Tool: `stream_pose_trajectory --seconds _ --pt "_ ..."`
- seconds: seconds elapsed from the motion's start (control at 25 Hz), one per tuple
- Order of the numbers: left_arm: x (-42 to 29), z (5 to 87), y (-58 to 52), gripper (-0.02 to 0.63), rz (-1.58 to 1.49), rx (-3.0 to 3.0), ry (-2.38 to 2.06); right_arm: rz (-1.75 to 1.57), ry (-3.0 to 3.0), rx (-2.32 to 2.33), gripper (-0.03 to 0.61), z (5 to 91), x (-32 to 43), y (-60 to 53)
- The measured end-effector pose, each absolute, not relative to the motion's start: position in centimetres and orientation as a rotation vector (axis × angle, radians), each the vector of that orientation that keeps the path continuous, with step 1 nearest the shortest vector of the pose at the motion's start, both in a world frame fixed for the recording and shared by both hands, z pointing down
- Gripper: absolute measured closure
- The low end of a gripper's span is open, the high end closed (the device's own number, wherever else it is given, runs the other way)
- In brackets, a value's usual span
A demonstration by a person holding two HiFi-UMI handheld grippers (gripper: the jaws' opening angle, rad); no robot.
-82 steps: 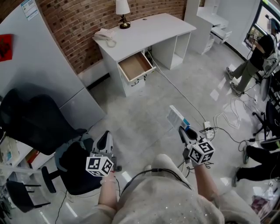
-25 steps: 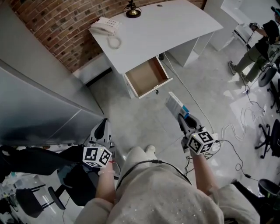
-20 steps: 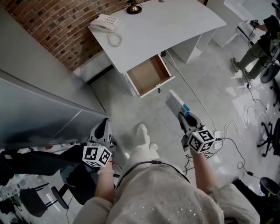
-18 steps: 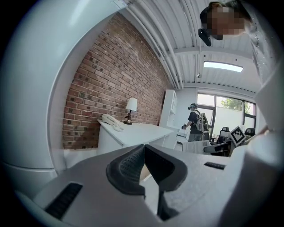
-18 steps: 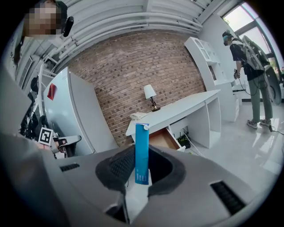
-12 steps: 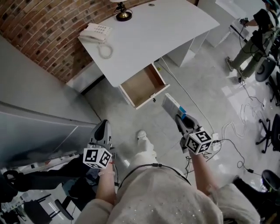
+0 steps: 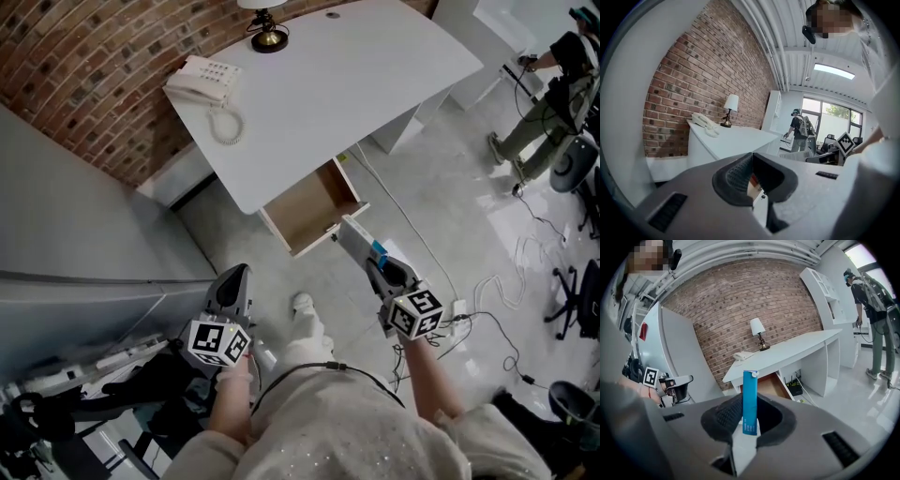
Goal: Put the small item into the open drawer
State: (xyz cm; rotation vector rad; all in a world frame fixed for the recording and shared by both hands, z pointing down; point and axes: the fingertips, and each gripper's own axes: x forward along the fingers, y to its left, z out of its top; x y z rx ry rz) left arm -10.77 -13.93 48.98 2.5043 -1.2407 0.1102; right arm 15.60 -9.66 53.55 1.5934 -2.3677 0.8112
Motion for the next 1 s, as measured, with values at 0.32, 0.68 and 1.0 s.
stream_pose_trajectory --seconds 0.32,0.68,1.0 --pt "-9.7 51.2 -17.0 0.607 0.14 2.492 -1.189 0.833 -2.326 1.491 0.503 56.1 13.6 -14.1" --pt "-8.9 54.5 -18.2 0.607 0.171 2.444 -1.151 0.786 -2.286 1.304 0.503 60.3 9.5 -17.3" --pt "-8.0 57.3 -18.9 0.607 0.179 2.372 -1.182 0.683 -2.208 1.078 0.503 64.5 7.1 -19.3"
